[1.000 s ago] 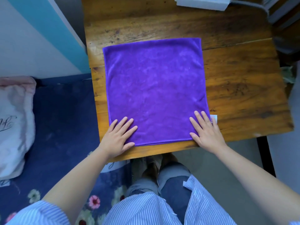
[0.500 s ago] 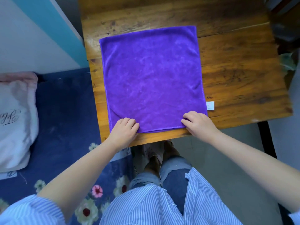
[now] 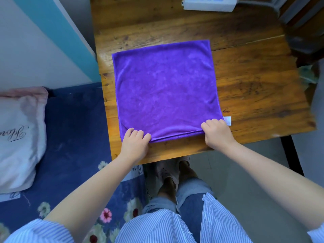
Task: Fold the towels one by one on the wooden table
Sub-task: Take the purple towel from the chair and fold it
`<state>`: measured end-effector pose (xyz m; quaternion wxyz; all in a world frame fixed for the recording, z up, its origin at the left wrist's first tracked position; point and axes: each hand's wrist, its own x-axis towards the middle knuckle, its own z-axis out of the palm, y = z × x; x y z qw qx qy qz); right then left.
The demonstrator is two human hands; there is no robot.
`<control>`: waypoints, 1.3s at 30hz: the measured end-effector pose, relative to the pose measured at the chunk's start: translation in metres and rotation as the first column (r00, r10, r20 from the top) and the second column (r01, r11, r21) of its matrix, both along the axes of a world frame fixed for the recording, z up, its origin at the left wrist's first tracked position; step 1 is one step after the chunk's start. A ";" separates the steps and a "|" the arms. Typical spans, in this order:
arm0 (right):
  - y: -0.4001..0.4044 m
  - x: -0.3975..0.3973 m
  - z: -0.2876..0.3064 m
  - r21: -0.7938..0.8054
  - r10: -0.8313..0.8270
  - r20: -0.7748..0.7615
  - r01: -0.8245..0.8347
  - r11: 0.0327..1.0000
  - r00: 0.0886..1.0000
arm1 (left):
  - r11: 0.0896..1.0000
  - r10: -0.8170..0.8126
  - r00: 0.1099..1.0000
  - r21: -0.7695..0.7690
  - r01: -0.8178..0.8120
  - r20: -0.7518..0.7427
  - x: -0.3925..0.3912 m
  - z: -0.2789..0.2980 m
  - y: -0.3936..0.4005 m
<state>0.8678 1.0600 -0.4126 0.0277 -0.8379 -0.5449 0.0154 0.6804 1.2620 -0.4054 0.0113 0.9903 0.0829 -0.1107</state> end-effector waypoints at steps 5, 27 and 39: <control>-0.010 0.013 0.018 0.068 0.104 -0.118 -0.096 0.993 0.988 | 0.939 0.246 0.954 -0.201 -0.278 -0.172 0.009 0.024 0.012; 0.088 0.133 0.081 -0.065 -0.422 -0.849 0.730 0.680 0.318 | -0.112 0.902 0.334 -0.897 -0.428 -0.273 0.068 0.044 0.133; 0.131 0.184 0.058 0.021 -0.508 -0.692 0.717 0.697 0.514 | 0.084 0.986 0.168 -0.841 -0.534 -0.009 0.135 0.029 0.151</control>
